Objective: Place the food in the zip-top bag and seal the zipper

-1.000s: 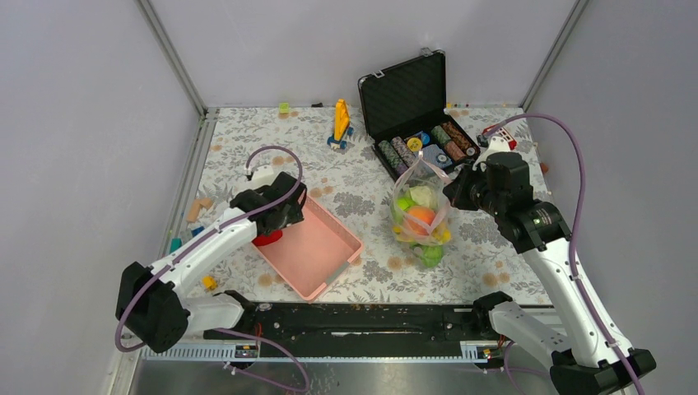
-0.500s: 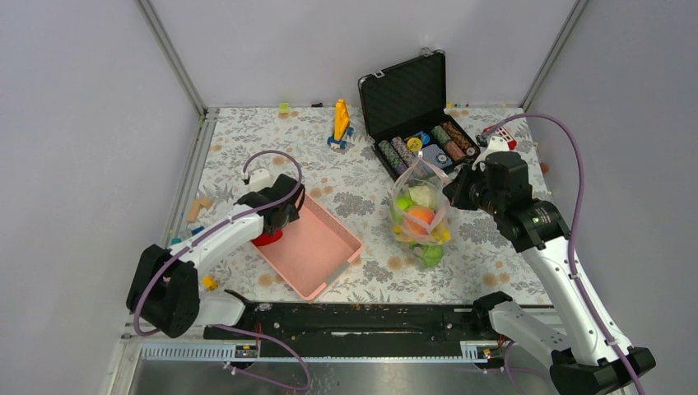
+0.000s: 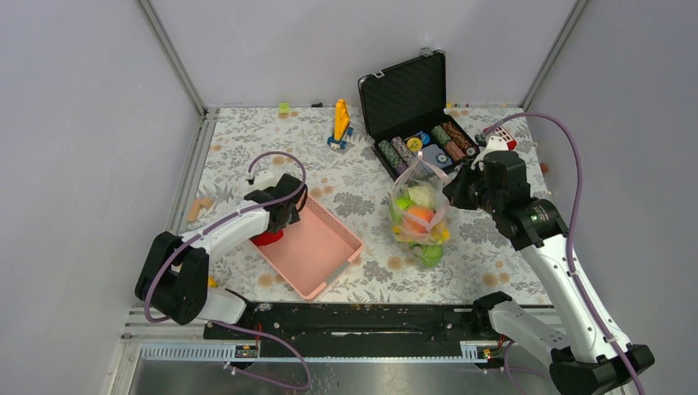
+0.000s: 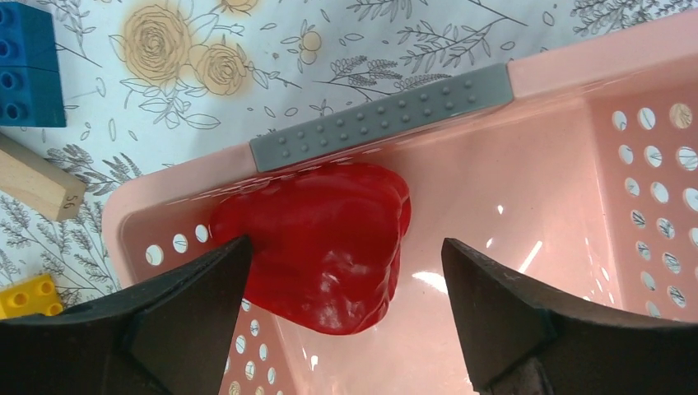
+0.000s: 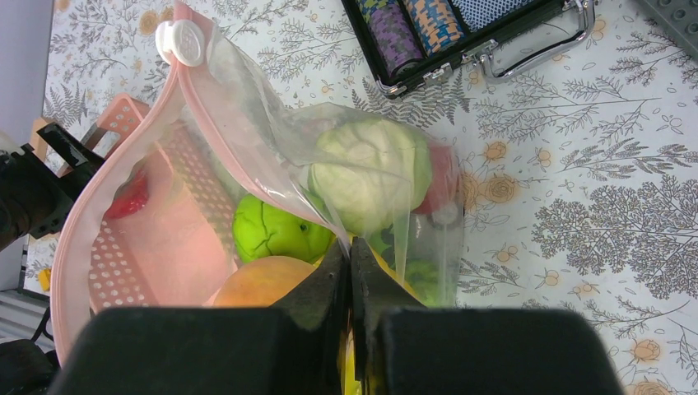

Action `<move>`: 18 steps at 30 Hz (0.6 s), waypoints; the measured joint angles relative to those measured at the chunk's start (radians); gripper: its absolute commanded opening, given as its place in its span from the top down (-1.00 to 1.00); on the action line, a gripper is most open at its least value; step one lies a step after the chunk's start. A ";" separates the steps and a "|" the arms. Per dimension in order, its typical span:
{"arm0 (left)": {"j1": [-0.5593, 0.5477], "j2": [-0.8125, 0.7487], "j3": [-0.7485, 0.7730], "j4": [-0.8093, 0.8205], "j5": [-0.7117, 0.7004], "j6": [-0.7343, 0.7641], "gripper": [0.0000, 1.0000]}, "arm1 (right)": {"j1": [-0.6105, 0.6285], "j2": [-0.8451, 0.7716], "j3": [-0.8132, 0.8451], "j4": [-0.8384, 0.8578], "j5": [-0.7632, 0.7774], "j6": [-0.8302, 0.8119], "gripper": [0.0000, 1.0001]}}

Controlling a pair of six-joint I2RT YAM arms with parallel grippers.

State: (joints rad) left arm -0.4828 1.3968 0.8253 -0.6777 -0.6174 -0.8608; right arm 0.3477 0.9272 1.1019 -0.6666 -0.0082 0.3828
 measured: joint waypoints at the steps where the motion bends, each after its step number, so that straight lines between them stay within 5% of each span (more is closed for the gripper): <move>1: 0.000 0.000 0.000 0.001 0.004 0.003 -0.67 | 0.000 0.001 0.000 0.000 0.000 0.000 0.92; 18: -0.035 0.026 0.033 0.059 0.062 0.026 -0.29 | 0.000 0.001 0.000 0.000 0.016 0.000 0.92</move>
State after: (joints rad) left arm -0.5182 1.4231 0.8585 -0.6189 -0.5556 -0.8345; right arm 0.3477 0.9283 1.1019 -0.6666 0.0082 0.3828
